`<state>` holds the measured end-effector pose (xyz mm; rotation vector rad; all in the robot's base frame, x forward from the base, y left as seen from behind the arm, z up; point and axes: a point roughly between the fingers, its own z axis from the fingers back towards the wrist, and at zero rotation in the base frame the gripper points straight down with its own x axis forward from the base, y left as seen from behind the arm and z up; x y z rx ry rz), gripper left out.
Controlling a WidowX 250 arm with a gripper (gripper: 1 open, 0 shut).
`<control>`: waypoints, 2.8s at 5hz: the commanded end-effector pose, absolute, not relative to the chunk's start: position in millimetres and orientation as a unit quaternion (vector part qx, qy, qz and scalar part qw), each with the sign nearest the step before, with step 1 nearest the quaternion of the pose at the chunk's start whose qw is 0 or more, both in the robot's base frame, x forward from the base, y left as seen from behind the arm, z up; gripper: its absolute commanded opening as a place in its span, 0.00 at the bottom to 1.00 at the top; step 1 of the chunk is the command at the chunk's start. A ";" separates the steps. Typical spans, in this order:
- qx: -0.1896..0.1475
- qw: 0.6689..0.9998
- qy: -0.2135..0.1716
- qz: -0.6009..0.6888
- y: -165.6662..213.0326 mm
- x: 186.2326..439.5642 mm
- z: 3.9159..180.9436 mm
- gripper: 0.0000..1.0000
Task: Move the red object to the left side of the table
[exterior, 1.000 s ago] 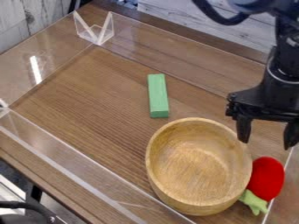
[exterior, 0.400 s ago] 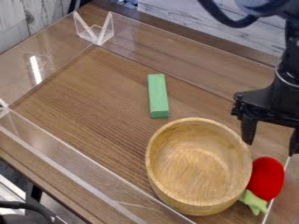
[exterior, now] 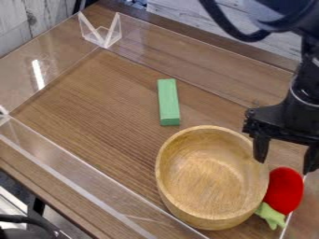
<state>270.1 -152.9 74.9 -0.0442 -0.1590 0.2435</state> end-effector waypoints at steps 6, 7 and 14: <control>-0.037 0.993 -0.091 0.072 -129.5 274.9 56.8 0.00; -0.033 0.993 -0.091 0.063 -147.4 277.9 72.4 0.00; -0.019 0.992 -0.102 -0.067 -149.7 282.4 104.9 0.00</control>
